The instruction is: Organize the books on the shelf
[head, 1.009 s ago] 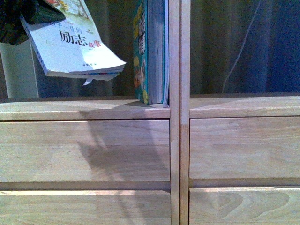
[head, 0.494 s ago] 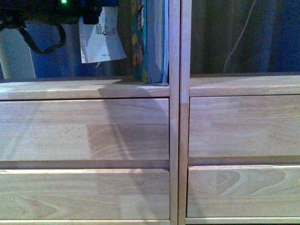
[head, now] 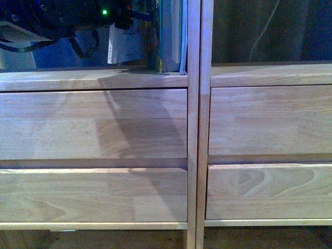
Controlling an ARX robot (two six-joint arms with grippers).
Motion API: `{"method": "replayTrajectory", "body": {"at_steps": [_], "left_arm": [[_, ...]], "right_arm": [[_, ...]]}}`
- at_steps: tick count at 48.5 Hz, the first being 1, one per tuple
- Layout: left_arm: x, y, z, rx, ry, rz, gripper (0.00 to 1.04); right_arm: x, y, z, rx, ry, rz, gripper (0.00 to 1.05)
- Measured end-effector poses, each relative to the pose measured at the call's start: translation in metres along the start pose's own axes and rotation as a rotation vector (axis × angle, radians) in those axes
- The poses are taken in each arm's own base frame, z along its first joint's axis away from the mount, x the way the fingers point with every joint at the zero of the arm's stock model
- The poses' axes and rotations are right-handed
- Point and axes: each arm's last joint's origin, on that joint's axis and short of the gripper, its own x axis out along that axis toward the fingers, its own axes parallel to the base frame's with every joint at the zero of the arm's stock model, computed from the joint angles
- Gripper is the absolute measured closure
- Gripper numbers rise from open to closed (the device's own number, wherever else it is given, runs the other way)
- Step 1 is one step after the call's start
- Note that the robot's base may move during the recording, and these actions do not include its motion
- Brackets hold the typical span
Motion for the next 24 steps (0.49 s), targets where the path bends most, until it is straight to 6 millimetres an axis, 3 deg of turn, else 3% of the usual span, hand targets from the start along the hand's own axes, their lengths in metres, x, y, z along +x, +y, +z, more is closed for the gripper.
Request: {"method": "replayTrajectory", "body": {"at_steps": [20, 24], "left_arm": [[0.008, -0.003, -0.017, 0.06, 0.005, 0.002, 0.98], [0.008, -0.003, -0.016, 0.065, -0.002, -0.003, 0.89]], "right_arm": [[-0.003, -0.005, 0.0, 0.025, -0.02, -0.014, 0.07], [-0.003, -0.005, 0.0, 0.025, -0.021, -0.011, 0.07]]}}
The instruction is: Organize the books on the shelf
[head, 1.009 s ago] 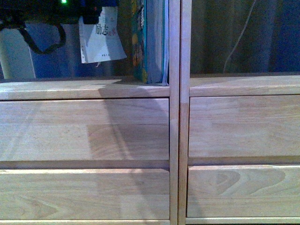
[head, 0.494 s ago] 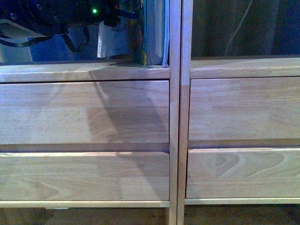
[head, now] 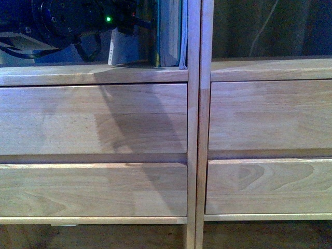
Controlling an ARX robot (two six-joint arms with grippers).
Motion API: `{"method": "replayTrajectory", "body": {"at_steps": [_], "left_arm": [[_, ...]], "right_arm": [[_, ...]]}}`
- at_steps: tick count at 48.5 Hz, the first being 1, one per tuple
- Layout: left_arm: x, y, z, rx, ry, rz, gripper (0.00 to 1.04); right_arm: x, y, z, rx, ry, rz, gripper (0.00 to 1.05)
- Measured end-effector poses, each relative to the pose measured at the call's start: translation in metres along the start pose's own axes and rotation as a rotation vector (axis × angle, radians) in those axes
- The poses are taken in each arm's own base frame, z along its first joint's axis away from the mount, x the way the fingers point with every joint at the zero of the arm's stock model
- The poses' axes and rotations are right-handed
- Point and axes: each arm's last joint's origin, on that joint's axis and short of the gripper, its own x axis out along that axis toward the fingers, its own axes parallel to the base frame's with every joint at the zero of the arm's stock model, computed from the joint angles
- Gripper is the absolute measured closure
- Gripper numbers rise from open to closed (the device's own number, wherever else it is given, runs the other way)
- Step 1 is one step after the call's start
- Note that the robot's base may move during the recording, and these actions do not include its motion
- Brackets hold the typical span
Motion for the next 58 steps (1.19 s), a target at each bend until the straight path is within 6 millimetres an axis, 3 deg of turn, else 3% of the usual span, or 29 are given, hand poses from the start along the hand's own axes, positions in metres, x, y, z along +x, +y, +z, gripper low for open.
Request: {"method": "replayTrajectory", "body": {"at_steps": [4, 11, 23, 29, 33, 39, 45, 54, 58], "left_arm": [[0.0, -0.002, 0.001, 0.005, -0.006, -0.013, 0.77], [-0.005, -0.013, -0.004, 0.013, -0.003, -0.037, 0.45], [-0.024, -0.019, -0.002, 0.015, -0.016, -0.044, 0.07], [-0.041, -0.021, 0.008, -0.011, -0.031, -0.045, 0.08], [-0.062, -0.023, 0.02, -0.055, -0.056, -0.045, 0.07], [-0.11, -0.018, 0.034, -0.148, -0.032, -0.004, 0.07], [-0.155, -0.012, 0.035, -0.229, 0.017, 0.025, 0.07], [-0.222, -0.009, 0.031, -0.317, 0.112, 0.04, 0.07], [-0.256, -0.014, 0.031, -0.34, 0.148, 0.001, 0.07]], "right_arm": [[0.0, 0.0, 0.0, 0.0, 0.002, 0.003, 0.07], [0.0, 0.0, -0.001, 0.001, 0.001, 0.006, 0.07], [0.001, 0.001, -0.001, 0.004, 0.006, 0.01, 0.07], [0.001, 0.001, -0.002, 0.003, 0.008, 0.013, 0.07], [0.001, 0.001, -0.002, 0.003, 0.009, 0.013, 0.07], [0.0, -0.001, -0.002, -0.022, 0.024, -0.006, 0.07], [-0.003, -0.006, -0.001, -0.075, 0.005, -0.062, 0.07], [-0.002, -0.021, -0.005, -0.289, -0.07, -0.345, 0.07], [-0.005, -0.031, -0.01, -0.546, -0.083, -0.531, 0.07]]}}
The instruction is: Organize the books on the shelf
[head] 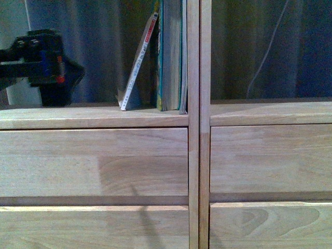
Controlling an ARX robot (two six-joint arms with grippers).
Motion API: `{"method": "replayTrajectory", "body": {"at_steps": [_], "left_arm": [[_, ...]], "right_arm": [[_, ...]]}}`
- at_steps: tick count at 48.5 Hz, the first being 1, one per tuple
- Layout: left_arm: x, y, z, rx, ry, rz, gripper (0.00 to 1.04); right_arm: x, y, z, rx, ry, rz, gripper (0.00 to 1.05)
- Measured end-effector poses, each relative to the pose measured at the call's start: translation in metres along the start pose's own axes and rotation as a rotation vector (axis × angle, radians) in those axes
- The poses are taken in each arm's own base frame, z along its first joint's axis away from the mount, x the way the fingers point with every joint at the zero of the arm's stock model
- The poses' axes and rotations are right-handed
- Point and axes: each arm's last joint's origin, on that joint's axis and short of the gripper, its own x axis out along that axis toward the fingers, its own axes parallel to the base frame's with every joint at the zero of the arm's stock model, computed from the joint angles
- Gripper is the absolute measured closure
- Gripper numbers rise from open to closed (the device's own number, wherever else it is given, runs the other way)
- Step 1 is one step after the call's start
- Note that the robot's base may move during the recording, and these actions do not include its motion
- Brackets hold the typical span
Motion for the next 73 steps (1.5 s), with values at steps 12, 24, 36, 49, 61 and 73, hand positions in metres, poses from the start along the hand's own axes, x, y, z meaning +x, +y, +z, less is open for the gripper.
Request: {"method": "replayTrajectory", "body": {"at_steps": [12, 24, 36, 49, 61, 73], "left_arm": [[-0.069, -0.011, -0.002, -0.038, -0.009, -0.103, 0.07], [-0.093, -0.001, -0.032, -0.004, 0.108, 0.332, 0.43], [-0.117, 0.006, -0.056, 0.001, 0.111, 0.331, 0.79], [-0.141, 0.011, -0.077, 0.004, 0.104, 0.332, 1.02], [-0.156, 0.017, -0.088, 0.006, 0.105, 0.34, 1.02], [-0.165, 0.014, -0.095, 0.005, 0.104, 0.341, 1.02]], "right_arm": [[-0.015, 0.004, -0.005, -0.619, -0.12, -0.137, 0.07], [-0.033, -0.002, -0.007, -0.69, 0.054, -0.13, 0.49], [-0.042, -0.006, -0.012, -0.7, 0.057, -0.129, 0.84], [-0.05, -0.01, -0.018, -0.706, 0.042, -0.122, 1.02], [-0.055, -0.009, -0.018, -0.707, 0.04, -0.121, 1.02], [-0.061, -0.009, -0.018, -0.707, 0.042, -0.122, 1.02]]}}
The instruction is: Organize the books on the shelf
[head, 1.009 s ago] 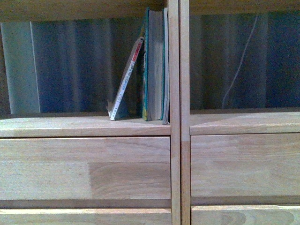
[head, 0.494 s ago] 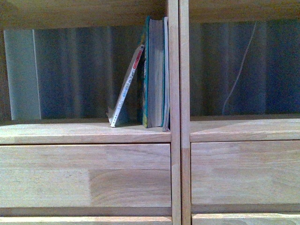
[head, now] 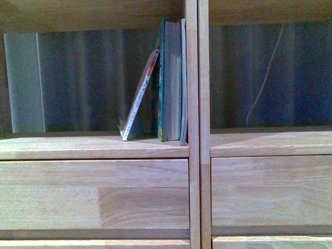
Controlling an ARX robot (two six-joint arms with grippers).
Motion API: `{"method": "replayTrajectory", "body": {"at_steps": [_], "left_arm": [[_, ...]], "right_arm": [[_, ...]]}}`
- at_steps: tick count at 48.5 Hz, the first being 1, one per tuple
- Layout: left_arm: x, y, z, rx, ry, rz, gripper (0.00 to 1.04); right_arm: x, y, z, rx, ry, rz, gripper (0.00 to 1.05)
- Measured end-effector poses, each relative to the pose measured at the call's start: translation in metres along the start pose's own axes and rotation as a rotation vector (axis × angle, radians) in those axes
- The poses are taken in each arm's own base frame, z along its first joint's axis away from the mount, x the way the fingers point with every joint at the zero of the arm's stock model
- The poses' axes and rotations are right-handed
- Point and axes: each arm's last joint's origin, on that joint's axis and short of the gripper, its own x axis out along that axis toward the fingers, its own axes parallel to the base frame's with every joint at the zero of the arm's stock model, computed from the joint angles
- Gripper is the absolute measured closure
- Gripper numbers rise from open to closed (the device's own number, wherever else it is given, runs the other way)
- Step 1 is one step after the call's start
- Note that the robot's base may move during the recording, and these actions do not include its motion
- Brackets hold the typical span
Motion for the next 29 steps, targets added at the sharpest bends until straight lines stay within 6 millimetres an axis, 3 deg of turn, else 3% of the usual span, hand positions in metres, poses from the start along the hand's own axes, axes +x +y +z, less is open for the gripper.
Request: {"method": "replayTrajectory", "body": {"at_steps": [6, 29], "left_arm": [[-0.004, 0.0, -0.005, 0.0, -0.01, 0.0, 1.02], [-0.013, 0.0, -0.009, 0.001, -0.013, 0.001, 1.02]], "right_arm": [[-0.01, 0.0, -0.002, -0.001, 0.0, 0.0, 1.02], [-0.01, 0.0, -0.002, -0.001, 0.002, 0.0, 1.02]]}}
